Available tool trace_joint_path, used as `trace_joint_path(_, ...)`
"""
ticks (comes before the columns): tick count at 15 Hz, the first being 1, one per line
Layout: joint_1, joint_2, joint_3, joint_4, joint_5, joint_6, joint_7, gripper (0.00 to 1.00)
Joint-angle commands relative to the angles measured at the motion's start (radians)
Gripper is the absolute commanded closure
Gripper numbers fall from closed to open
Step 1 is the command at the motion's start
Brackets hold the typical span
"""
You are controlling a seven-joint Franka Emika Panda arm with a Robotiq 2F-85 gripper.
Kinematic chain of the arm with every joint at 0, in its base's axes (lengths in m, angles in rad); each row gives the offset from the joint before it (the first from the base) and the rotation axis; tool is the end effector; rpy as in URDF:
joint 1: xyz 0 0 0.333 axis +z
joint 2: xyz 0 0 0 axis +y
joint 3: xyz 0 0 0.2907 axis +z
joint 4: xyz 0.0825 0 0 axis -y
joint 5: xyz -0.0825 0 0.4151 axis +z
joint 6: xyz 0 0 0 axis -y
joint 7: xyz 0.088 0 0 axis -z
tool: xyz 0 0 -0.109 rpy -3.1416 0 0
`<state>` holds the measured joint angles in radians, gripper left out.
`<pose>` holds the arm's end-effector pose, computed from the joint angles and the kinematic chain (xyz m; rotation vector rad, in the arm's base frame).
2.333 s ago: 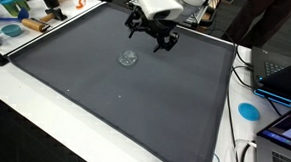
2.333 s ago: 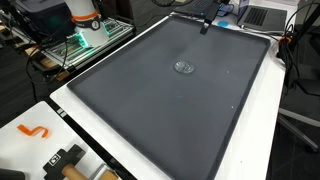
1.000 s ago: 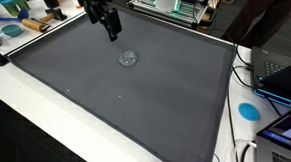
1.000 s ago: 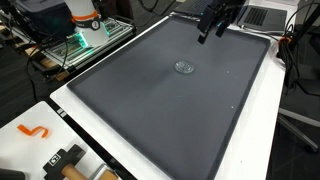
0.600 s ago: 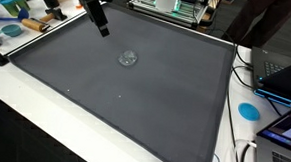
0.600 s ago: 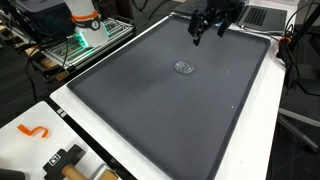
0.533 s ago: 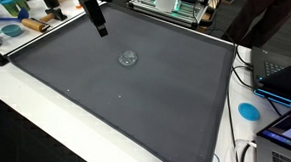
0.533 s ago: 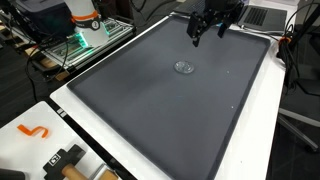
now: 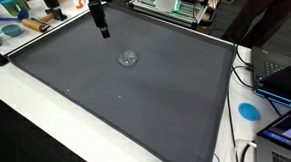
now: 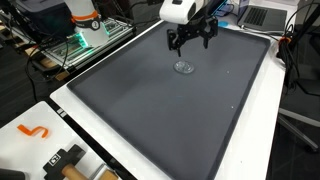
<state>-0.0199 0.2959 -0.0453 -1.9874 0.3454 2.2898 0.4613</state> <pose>0.6206 -0.0320 0.2708 -2.6948 1.0641 0.0594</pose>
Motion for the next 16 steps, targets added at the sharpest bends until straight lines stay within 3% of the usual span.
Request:
trace_joint_path(1,-0.012,-0.095,-0.002,-0.149,0.055,0.041,-0.010,0.00)
trace_joint_path(16,-0.005,-0.294,0.017,-0.413,0.123,0.194,-0.103,0.00)
